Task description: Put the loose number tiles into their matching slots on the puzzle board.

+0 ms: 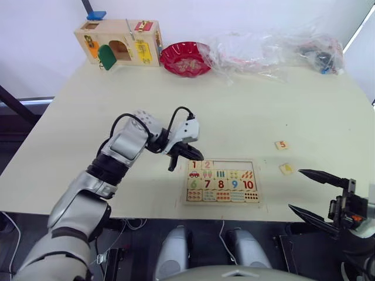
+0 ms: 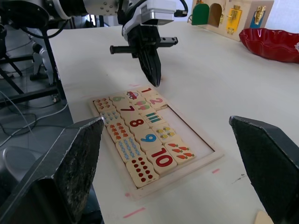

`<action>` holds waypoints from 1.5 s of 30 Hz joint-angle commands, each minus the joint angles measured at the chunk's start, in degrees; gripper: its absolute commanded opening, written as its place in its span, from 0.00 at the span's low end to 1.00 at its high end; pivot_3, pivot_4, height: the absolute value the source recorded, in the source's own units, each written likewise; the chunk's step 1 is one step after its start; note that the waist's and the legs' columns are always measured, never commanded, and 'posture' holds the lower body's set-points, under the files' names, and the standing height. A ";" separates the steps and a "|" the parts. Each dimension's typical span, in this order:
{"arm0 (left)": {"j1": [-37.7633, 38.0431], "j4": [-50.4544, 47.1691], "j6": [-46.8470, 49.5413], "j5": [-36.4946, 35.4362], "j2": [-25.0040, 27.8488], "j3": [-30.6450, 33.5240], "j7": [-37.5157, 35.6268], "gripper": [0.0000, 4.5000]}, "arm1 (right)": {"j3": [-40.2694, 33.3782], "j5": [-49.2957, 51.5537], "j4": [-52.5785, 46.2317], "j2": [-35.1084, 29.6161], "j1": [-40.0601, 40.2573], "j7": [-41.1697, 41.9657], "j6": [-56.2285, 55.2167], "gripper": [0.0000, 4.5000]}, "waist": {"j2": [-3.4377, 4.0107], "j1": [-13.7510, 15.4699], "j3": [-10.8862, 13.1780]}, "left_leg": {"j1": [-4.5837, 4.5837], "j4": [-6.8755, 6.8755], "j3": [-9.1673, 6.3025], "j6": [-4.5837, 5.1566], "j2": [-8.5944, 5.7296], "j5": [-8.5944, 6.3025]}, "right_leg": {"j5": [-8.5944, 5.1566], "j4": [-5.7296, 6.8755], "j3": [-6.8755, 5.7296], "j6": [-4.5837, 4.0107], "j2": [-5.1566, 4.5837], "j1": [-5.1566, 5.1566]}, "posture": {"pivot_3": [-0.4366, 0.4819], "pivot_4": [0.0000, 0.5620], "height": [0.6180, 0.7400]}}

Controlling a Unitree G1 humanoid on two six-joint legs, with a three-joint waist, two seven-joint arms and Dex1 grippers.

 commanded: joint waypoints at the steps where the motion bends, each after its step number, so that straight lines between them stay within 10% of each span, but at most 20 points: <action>1: 1.55 -1.71 -1.66 -0.81 0.09 3.04 0.55 0.01 | -0.35 0.67 -1.83 -0.05 0.28 -0.22 -0.20 1.00 | 0.00 -0.06 0.00 | 0.01 0.00 0.00 0.00 0.00 0.00 | 0.00 0.00 0.00 0.00 0.00 0.00 | 0.48 0.27 1.00; 45: 7.21 0.23 -6.25 6.14 -2.68 0.67 3.10 0.01 | -0.12 1.10 -3.16 0.06 1.76 -0.95 -0.11 1.00 | 0.00 0.01 -0.09 | 0.08 0.02 -0.02 0.00 0.02 0.00 | 0.01 0.00 -0.02 -0.02 -0.02 0.08 | 0.48 0.27 1.00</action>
